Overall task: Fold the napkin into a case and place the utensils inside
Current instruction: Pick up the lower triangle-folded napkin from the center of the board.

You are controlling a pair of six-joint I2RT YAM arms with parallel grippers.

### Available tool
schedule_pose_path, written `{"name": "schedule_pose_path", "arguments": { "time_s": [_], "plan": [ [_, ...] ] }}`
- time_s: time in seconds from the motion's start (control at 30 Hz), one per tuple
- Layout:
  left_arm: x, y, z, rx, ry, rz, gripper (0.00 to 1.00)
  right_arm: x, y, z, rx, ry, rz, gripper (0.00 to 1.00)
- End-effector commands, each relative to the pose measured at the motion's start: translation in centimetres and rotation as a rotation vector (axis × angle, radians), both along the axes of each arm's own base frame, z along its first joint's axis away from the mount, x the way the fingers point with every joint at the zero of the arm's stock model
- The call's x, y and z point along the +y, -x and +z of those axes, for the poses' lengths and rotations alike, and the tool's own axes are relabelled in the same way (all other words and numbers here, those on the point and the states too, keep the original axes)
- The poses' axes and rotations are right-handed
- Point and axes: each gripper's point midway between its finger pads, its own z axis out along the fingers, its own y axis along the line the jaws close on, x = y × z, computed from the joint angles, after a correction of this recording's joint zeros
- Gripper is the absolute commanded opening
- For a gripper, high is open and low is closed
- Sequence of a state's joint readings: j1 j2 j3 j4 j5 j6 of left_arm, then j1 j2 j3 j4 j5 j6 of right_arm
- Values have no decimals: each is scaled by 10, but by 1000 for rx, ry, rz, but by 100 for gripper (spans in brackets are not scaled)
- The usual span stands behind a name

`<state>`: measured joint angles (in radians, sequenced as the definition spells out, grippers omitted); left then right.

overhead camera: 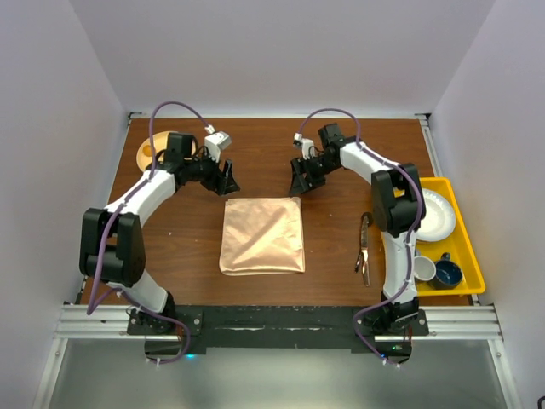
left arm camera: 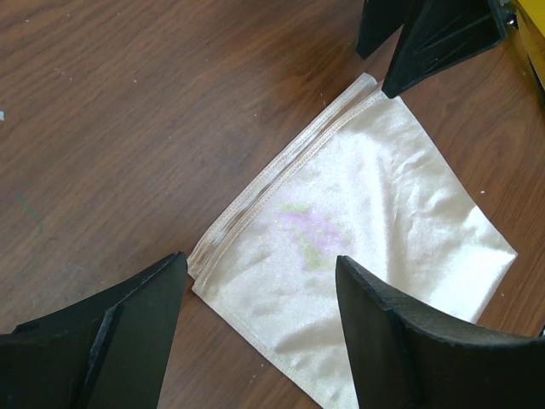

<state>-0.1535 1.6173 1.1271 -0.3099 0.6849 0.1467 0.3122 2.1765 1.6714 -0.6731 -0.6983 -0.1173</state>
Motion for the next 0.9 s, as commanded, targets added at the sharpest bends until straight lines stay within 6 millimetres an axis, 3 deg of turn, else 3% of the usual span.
{"name": "schedule_pose_path", "arguments": {
  "time_s": [0.0,0.2,0.4,0.6,0.87],
  "plan": [
    [-3,-12,16,-59,11,-31,75,1,6,5,19,-24,43,66],
    [-3,-14,13,-55,10,-34,75,-5,13,-12,54,-4,54,56],
    [-1,-16,10,-52,6,-31,75,-1,12,-15,80,-27,66,42],
    [1,-19,8,-47,5,-23,75,1,10,-10,78,-54,75,31],
    [4,-20,2,-37,1,3,75,8,13,11,42,-114,100,3]
  ]
}}
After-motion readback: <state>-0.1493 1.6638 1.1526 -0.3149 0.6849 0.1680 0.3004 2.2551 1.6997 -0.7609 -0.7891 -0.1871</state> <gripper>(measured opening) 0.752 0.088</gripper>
